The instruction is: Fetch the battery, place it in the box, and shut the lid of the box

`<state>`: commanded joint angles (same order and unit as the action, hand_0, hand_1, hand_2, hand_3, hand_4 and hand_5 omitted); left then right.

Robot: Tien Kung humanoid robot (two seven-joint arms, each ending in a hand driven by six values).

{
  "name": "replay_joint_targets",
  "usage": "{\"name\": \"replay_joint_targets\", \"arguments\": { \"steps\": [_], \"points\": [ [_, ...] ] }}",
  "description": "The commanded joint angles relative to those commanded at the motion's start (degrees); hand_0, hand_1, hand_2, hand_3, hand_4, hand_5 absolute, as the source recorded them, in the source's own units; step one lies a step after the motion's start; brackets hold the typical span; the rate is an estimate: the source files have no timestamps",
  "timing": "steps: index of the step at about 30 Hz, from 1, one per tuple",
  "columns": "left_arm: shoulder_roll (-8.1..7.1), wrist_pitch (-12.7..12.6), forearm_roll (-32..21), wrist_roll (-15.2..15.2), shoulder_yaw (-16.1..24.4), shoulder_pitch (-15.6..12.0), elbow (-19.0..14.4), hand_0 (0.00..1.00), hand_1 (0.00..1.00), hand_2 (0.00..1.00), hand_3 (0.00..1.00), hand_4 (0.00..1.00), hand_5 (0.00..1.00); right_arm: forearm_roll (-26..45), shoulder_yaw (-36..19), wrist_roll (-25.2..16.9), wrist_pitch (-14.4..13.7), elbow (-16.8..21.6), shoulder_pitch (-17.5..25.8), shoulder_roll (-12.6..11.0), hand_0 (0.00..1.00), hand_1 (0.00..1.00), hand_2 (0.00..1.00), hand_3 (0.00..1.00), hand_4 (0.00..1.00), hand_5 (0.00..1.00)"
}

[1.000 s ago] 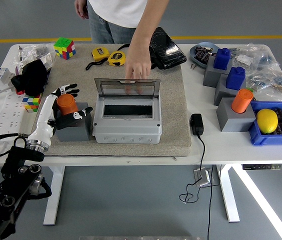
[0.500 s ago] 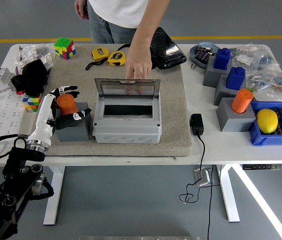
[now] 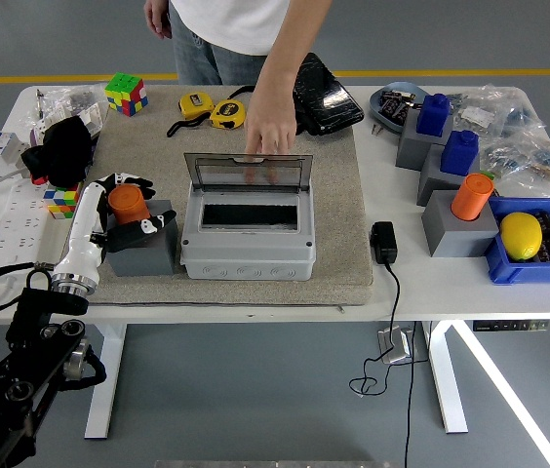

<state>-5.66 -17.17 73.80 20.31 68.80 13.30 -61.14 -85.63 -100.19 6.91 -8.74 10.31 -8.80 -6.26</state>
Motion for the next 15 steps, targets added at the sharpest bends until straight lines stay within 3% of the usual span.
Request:
{"name": "replay_joint_targets", "arguments": {
  "steps": [15],
  "points": [
    [0.47,-1.8,-0.5,0.6,-0.2,0.1,0.0,0.359,0.517,0.471,0.462,0.998,0.063,0.0,0.0,0.0,0.0,0.0,-0.1,0.0,0.849,0.839,0.798,0.818,0.998,0.998]
  ]
}}
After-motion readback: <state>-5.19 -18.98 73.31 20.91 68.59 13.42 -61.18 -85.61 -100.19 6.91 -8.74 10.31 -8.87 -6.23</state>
